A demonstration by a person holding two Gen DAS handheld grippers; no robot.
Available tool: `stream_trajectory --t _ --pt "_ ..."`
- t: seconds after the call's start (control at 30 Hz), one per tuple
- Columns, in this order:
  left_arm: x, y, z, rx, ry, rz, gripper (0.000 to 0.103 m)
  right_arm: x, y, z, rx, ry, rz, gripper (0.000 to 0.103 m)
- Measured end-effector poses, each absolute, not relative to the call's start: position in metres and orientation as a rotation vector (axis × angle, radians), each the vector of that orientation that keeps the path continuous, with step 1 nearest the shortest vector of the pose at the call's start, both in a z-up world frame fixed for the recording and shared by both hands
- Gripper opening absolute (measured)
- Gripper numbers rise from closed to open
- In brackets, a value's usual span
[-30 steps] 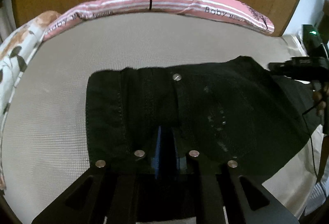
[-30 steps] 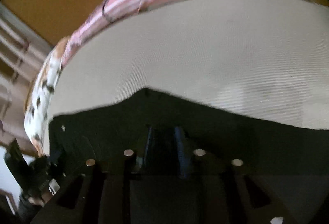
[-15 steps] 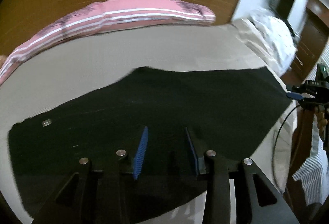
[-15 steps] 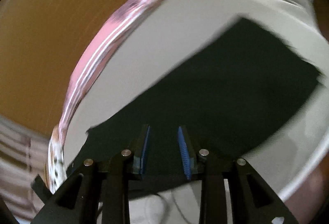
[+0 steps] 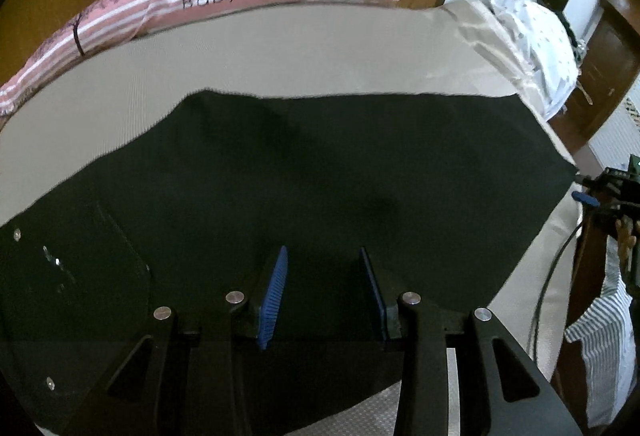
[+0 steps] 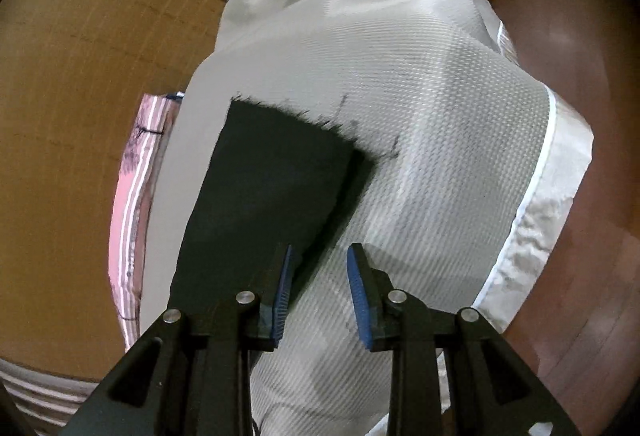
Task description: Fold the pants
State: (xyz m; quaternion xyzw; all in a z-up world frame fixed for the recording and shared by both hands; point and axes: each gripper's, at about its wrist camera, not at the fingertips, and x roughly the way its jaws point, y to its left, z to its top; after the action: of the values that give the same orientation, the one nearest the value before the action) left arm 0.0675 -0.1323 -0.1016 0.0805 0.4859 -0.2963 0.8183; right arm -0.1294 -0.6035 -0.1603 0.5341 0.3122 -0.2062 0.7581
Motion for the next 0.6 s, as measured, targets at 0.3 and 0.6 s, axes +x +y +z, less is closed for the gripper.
stream_trajectory --t 0.3,0.6 --pt "0.067 -0.133 -0.114 0.191 1.039 -0.602 0.039 -0.122 -0.637 -0.175 1.215 0.568 -0.438 0.023" --pt "0.073 -0.125 -0.112 0.114 1.059 -0.618 0.039 -0.114 -0.626 -0.169 1.238 0.522 -0.388 0.009"
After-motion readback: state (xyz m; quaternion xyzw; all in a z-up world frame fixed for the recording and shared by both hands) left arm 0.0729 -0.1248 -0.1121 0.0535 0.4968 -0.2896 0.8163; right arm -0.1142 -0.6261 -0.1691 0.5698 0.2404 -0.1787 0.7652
